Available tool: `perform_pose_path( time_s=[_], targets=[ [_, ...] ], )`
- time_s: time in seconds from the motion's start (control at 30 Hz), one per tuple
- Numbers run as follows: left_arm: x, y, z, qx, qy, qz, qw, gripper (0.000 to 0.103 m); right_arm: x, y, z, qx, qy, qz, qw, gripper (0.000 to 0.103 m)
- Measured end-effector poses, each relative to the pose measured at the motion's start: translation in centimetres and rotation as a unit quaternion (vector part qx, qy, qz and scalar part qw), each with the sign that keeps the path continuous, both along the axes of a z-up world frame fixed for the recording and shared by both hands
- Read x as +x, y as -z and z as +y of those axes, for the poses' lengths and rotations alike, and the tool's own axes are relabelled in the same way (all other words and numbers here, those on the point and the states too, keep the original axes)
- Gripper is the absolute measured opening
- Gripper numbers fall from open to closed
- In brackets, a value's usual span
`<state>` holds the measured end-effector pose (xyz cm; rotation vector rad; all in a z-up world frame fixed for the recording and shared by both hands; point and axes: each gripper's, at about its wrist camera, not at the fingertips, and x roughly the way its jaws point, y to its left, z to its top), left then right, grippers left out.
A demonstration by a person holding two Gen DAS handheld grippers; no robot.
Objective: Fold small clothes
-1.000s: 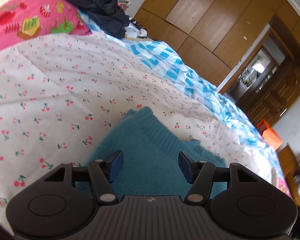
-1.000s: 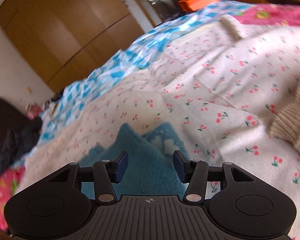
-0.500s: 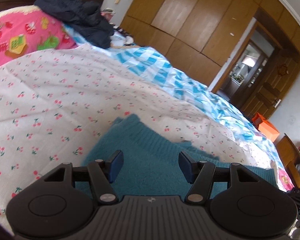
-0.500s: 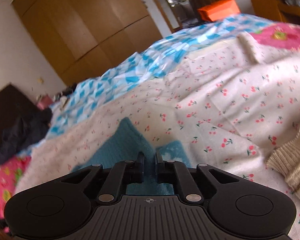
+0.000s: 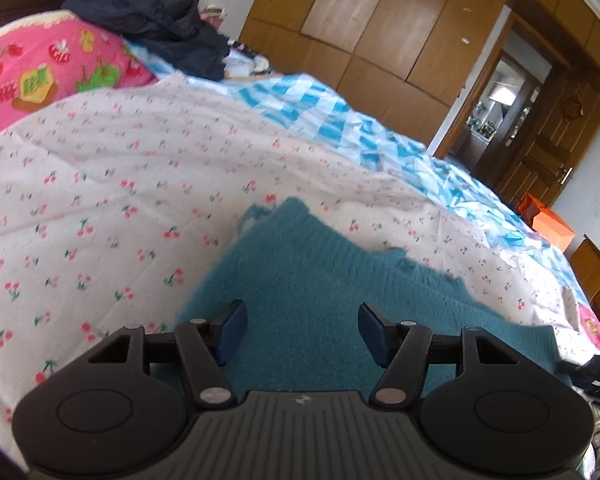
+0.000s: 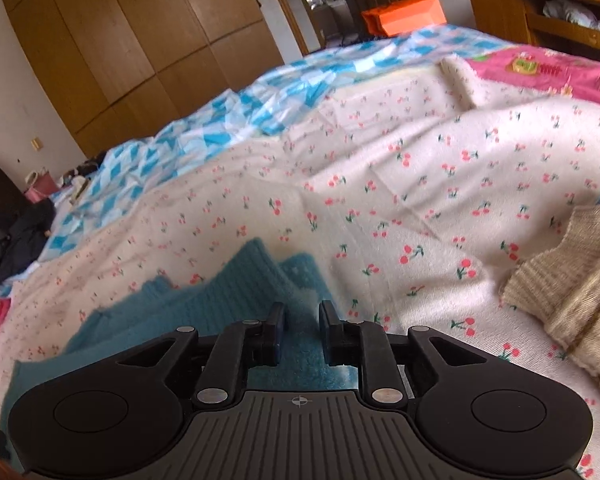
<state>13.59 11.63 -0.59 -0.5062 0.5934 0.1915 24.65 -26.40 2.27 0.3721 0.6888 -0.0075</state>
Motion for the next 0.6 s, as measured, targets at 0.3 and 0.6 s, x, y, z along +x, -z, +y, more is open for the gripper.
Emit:
perform_pose_path(
  time_s=[0.3, 0.6],
  targets=[
    [-1.4, -0.3, -0.3, -0.007, 0.006, 0.013, 0.9999, 0.065, -5.3, 0.7, 3.2, -0.042, -0.040, 0.013, 0.998, 0.020],
    [-1.8, -0.4, -1.8, 0.045, 0.030, 0.033, 0.9980, 0.065, -6.3, 0.0, 3.3, -0.048, -0.018, 0.020, 0.998, 0.020]
  ],
)
